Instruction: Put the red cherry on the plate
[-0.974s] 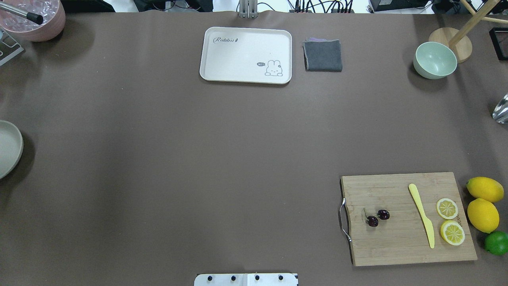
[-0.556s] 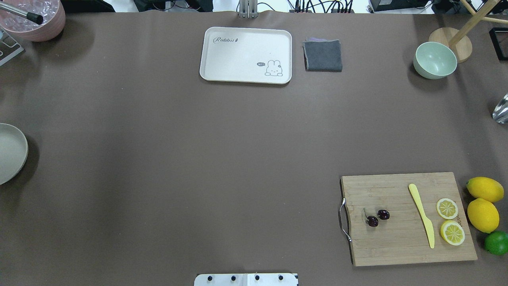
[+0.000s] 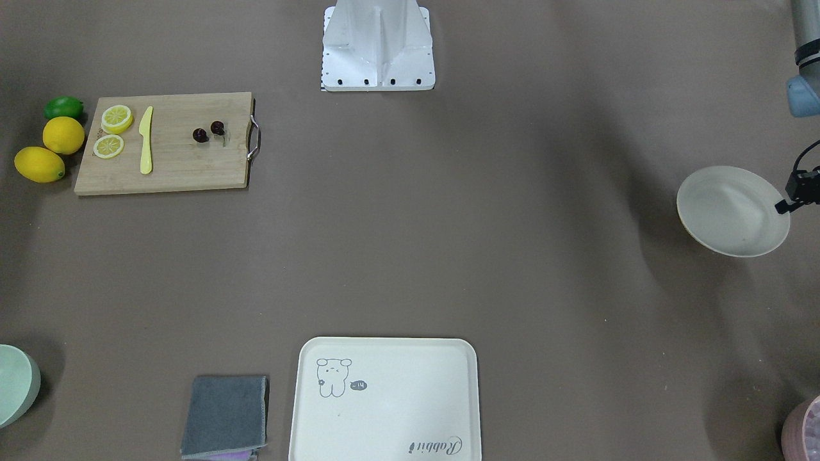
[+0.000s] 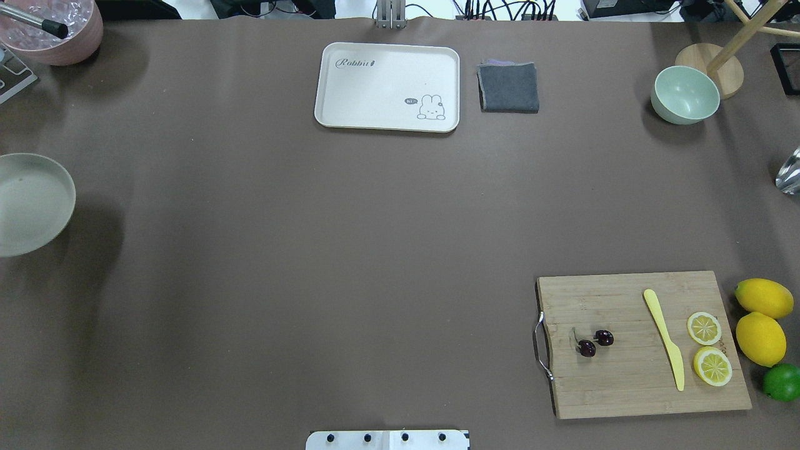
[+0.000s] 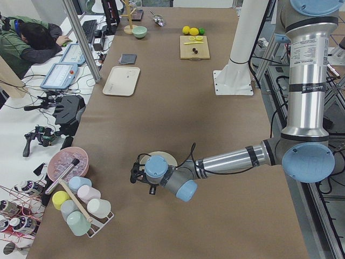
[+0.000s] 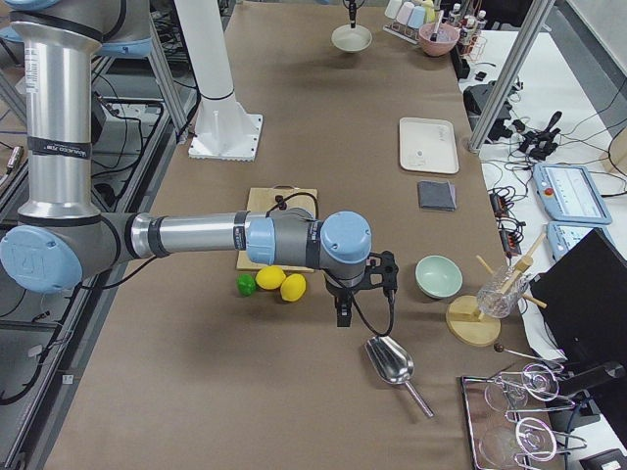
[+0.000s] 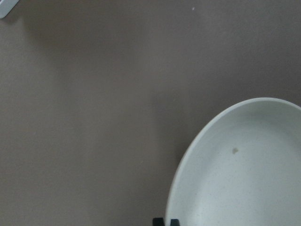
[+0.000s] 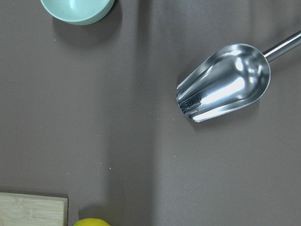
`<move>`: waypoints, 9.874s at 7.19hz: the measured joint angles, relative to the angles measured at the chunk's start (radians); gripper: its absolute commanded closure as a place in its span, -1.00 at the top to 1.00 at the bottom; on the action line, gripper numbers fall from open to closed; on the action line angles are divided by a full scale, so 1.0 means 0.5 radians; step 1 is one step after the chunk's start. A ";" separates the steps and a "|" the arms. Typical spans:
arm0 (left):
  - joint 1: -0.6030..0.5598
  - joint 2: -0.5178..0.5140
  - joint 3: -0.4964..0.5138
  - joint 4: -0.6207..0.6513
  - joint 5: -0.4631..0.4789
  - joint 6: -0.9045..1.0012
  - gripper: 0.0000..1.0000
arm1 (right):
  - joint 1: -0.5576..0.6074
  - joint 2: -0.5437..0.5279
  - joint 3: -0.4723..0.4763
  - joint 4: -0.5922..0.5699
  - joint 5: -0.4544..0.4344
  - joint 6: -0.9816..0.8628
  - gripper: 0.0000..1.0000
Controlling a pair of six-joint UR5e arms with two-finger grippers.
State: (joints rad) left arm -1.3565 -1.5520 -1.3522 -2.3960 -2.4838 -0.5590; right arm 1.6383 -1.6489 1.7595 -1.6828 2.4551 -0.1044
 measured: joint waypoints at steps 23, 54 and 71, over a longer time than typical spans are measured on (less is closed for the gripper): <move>1.626 -0.973 -0.672 0.605 1.622 -1.793 0.95 | -1.255 0.136 0.831 0.483 -0.265 1.347 1.00; 1.455 -0.938 -0.652 0.687 1.627 -1.650 0.95 | -2.415 1.298 0.100 0.570 -1.427 2.501 -1.00; 0.243 0.030 -0.707 0.501 0.757 0.200 0.95 | -2.053 1.632 -0.110 0.165 -1.014 2.416 1.00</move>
State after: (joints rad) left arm -1.2348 -1.5371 -1.7055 -2.1454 -2.1054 -0.4592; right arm 0.6119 -0.8327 1.7043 -1.6005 1.9481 1.1038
